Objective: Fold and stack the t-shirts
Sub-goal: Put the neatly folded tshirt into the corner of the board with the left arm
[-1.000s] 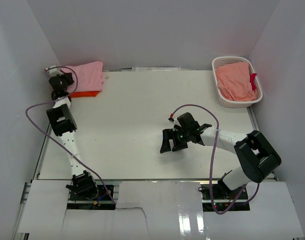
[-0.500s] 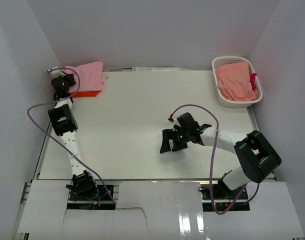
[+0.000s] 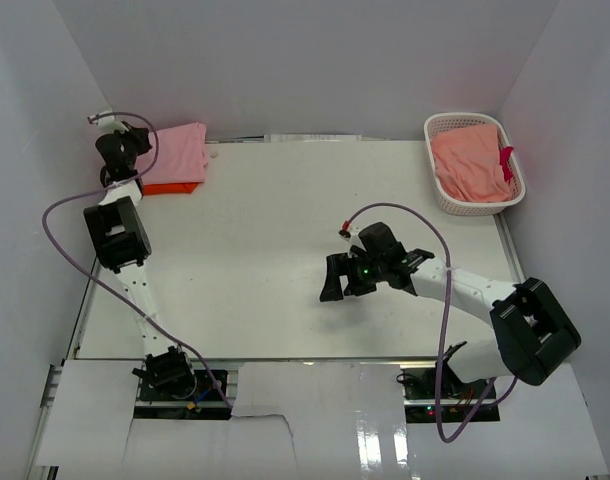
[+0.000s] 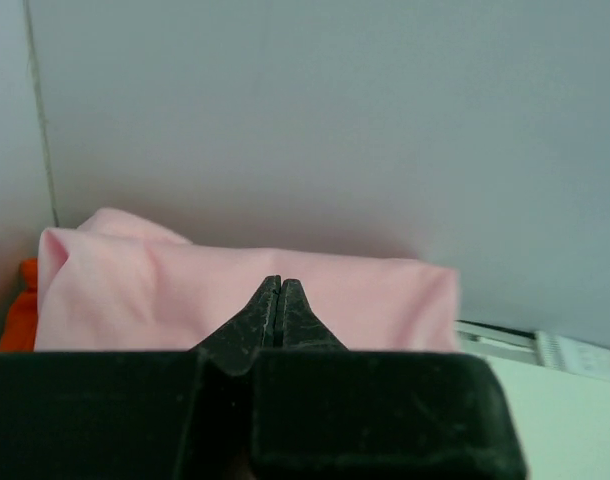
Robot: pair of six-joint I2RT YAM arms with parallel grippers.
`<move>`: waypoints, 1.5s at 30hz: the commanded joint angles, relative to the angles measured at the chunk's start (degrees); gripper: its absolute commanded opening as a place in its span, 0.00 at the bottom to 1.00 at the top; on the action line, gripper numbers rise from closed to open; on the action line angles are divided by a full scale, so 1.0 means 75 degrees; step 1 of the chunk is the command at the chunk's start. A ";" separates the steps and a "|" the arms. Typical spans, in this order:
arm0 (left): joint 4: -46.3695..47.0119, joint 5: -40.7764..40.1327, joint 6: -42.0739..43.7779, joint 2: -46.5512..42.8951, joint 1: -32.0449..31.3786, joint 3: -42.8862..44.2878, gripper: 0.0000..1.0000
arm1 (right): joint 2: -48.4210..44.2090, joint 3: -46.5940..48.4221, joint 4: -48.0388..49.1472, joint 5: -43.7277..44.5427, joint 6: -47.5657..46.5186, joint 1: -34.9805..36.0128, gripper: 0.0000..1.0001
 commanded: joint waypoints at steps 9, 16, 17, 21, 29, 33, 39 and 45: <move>0.0037 0.0693 -0.0862 -0.4841 -0.0110 -0.4328 0.00 | -0.1268 0.0092 -0.0570 0.0212 -0.0540 0.0062 0.90; -0.0536 0.1138 -0.1587 -0.8001 -0.0239 -0.7223 0.00 | -0.1715 0.0268 -0.0945 0.0247 -0.0786 0.0073 0.90; -0.0862 0.1174 -0.1612 -0.8298 -0.0309 -0.7481 0.00 | -0.1750 0.0303 -0.1027 0.0271 -0.0833 0.0062 0.90; -0.2443 0.0743 -0.1297 -0.9692 -0.1034 -0.8163 0.00 | -0.1995 0.0431 -0.1250 0.0352 -0.0915 0.0062 0.90; -0.4928 0.0412 -0.1413 -1.2142 -0.2126 -0.9379 0.00 | -0.2125 0.0362 -0.1332 0.0248 -0.0951 0.0062 0.90; -0.5762 0.0916 -0.1262 -1.2905 -0.2196 -0.9616 0.00 | -0.2219 0.0315 -0.1403 0.0306 -0.1091 0.0073 0.90; -0.6479 0.2074 -0.0840 -1.3187 -0.2208 -0.9826 0.07 | -0.2488 0.0174 -0.1298 0.0306 -0.1244 0.0062 0.90; -0.6280 0.2628 -0.0769 -1.3340 -0.2208 -1.0120 0.62 | -0.2863 0.0104 -0.1133 0.0435 -0.1419 0.0062 0.90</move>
